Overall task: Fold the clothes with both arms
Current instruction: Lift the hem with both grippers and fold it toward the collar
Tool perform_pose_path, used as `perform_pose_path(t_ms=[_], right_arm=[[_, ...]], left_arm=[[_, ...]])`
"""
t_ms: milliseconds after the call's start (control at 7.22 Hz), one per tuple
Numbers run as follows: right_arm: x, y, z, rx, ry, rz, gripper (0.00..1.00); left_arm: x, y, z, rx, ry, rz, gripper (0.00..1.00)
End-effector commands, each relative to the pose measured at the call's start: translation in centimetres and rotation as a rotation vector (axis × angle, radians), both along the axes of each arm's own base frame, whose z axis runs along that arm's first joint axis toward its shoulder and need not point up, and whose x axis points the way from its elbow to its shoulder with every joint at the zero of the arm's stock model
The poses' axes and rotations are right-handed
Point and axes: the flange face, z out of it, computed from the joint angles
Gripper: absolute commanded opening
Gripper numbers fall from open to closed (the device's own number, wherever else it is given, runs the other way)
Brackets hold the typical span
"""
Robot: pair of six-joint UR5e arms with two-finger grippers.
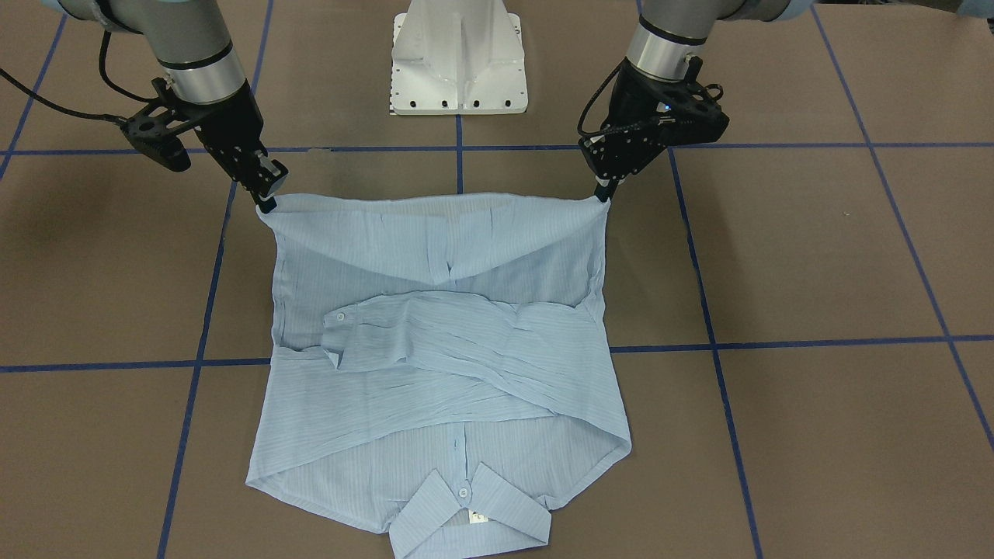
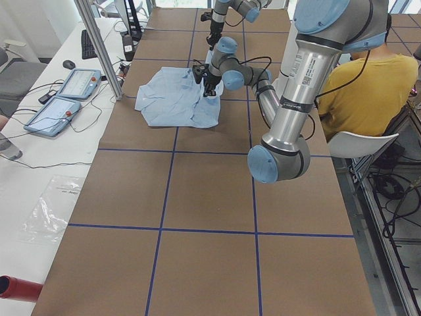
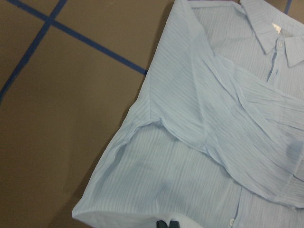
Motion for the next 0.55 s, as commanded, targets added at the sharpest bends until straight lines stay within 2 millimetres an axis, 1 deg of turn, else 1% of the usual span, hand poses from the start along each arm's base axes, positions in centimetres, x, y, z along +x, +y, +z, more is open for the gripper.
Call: perform_pose_path(t_ms=[0, 138, 277, 415], right_arm=[[0.2, -4.9, -0.2, 0.014, 0.02, 0.016, 0.0], [-0.9, -7.2, 0.3, 0.014, 0.044, 0.016, 0.0], [-0.4, -9.5, 1.0, 0.033, 0.078, 0.009, 0.0], [-0.1, -10.8, 2.3, 0.039, 0.111, -0.003, 0.0]], left_arm=[[0.6, -3.0, 0.7, 0.065, 0.002, -0.004, 0.0], [1.9, -4.2, 2.1, 0.095, 0.039, -0.01, 0.0], [2.5, -6.9, 3.3, 0.115, 0.05, -0.033, 0.0], [3.0, -10.1, 4.6, 0.103, 0.035, -0.022, 0.0]])
